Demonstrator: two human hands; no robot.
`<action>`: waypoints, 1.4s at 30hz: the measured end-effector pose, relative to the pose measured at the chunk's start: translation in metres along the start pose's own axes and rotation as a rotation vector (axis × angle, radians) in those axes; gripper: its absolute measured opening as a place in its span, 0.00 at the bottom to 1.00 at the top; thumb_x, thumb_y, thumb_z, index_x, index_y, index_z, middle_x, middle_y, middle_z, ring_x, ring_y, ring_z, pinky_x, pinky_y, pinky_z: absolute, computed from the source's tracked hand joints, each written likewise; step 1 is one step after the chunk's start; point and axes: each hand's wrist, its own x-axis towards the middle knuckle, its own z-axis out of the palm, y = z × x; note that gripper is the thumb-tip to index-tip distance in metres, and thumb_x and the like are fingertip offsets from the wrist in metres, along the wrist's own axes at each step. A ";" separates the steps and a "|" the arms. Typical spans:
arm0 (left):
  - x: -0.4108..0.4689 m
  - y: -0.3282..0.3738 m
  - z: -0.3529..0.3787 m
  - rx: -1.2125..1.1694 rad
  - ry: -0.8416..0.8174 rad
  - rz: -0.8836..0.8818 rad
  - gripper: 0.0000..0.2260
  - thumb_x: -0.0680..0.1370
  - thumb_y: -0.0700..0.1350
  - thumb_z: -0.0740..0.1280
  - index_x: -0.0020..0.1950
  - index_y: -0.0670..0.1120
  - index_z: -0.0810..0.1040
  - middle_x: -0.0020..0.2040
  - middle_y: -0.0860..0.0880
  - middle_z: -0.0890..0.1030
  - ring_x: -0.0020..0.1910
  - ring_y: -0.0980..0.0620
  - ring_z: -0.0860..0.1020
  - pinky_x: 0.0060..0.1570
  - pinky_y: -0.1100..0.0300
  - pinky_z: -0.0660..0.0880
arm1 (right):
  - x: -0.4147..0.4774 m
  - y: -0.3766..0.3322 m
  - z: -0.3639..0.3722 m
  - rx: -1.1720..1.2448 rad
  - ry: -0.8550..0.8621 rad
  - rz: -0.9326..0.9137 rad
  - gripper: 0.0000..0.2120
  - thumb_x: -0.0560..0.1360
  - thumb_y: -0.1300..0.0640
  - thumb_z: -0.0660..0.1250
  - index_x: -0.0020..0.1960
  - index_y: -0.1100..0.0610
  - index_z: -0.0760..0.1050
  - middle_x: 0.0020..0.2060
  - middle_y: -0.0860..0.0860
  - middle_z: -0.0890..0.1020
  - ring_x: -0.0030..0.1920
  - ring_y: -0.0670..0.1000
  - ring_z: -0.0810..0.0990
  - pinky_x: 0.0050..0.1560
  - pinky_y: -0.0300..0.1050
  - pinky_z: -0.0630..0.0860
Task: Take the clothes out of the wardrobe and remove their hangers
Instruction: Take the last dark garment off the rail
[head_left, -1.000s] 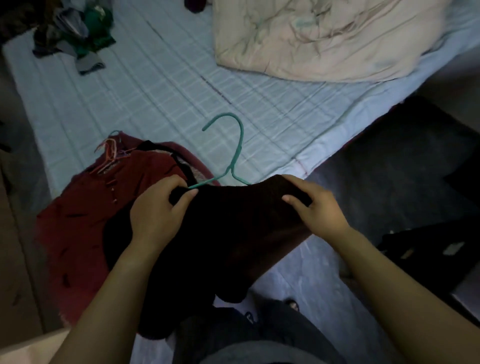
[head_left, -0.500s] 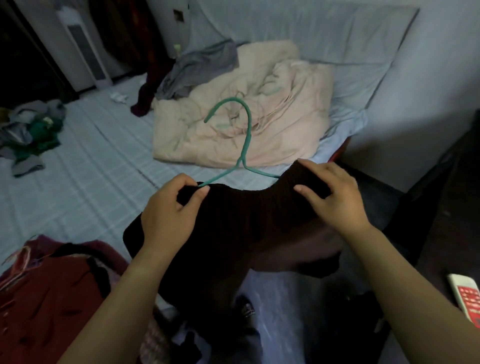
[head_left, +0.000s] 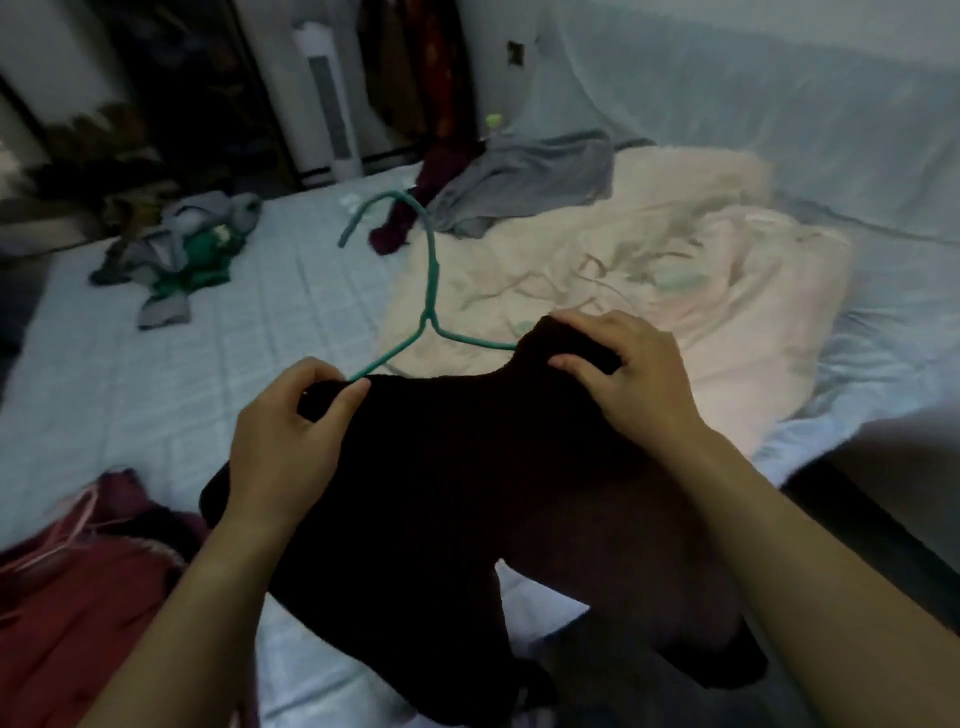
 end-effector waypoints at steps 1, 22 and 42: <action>0.010 -0.007 -0.009 0.046 0.049 -0.033 0.07 0.75 0.50 0.68 0.39 0.49 0.75 0.35 0.55 0.78 0.38 0.62 0.75 0.36 0.73 0.66 | 0.021 -0.004 0.018 0.037 -0.046 -0.025 0.19 0.71 0.42 0.65 0.61 0.40 0.74 0.45 0.47 0.81 0.49 0.50 0.77 0.53 0.56 0.73; 0.055 -0.183 0.118 0.441 -0.182 -0.552 0.25 0.76 0.62 0.56 0.68 0.51 0.71 0.63 0.48 0.76 0.61 0.48 0.74 0.59 0.55 0.71 | 0.096 0.083 0.275 0.001 -0.814 -0.287 0.26 0.74 0.41 0.57 0.61 0.58 0.76 0.56 0.60 0.79 0.54 0.61 0.78 0.56 0.53 0.75; -0.086 -0.415 -0.143 0.466 -0.050 -0.612 0.24 0.75 0.60 0.55 0.63 0.48 0.75 0.59 0.47 0.78 0.57 0.45 0.76 0.56 0.52 0.74 | -0.056 -0.243 0.496 0.175 -1.026 -0.346 0.25 0.73 0.43 0.58 0.63 0.57 0.74 0.56 0.57 0.77 0.54 0.60 0.77 0.51 0.52 0.76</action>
